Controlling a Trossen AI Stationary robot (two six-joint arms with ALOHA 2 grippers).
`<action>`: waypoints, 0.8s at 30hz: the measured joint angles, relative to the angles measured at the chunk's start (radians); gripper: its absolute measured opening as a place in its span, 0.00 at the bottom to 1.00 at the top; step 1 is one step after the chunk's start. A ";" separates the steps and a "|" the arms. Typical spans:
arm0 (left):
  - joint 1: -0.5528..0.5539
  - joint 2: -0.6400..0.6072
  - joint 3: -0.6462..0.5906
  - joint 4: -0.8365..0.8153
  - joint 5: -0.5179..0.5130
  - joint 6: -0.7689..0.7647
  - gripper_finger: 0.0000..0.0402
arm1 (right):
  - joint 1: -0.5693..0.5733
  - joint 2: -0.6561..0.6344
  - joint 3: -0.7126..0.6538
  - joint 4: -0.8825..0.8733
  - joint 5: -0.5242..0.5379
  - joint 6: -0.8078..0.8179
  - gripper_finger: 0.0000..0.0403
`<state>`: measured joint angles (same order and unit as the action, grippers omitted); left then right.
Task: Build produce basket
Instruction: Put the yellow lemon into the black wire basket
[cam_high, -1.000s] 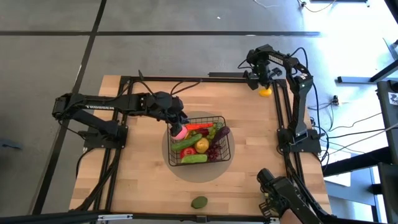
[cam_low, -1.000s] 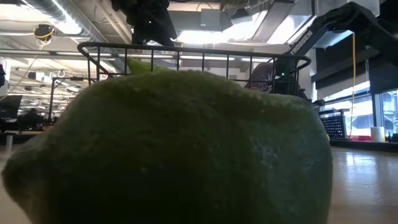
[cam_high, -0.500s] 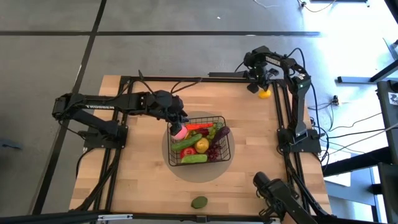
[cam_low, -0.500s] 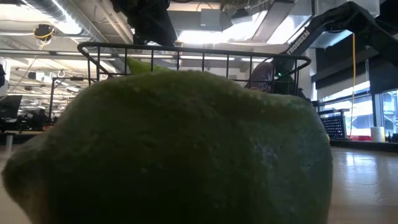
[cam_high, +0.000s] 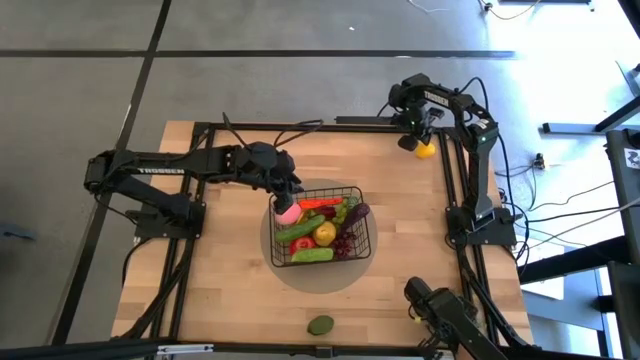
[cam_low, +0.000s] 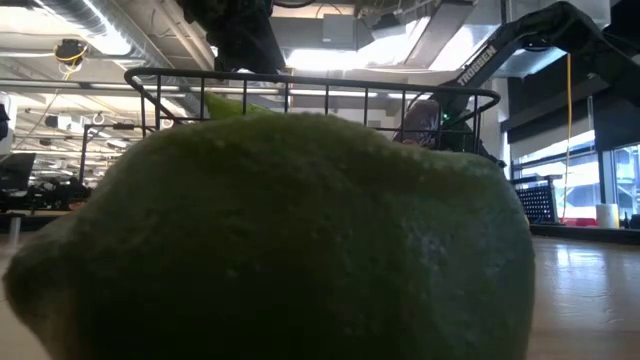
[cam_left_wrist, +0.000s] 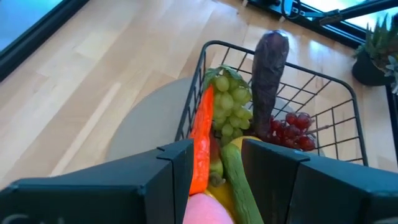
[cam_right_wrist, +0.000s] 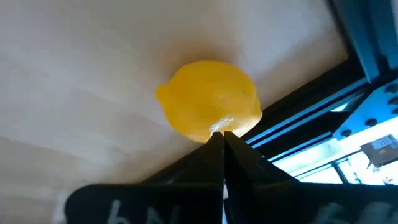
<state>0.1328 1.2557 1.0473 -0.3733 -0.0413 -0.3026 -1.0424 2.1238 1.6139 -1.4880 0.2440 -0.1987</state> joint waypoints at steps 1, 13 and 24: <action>0.000 0.000 0.000 0.000 0.002 0.000 0.31 | 0.000 0.000 0.003 0.002 0.001 0.024 0.00; 0.000 0.000 0.000 0.000 0.001 0.000 0.31 | -0.039 0.000 -0.030 0.041 -0.064 0.094 0.00; 0.000 0.000 0.000 0.000 0.001 0.000 0.31 | -0.006 0.000 -0.030 0.025 -0.117 0.010 0.00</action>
<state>0.1326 1.2560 1.0473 -0.3737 -0.0399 -0.3023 -1.0485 2.1235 1.5841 -1.4634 0.1268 -0.1885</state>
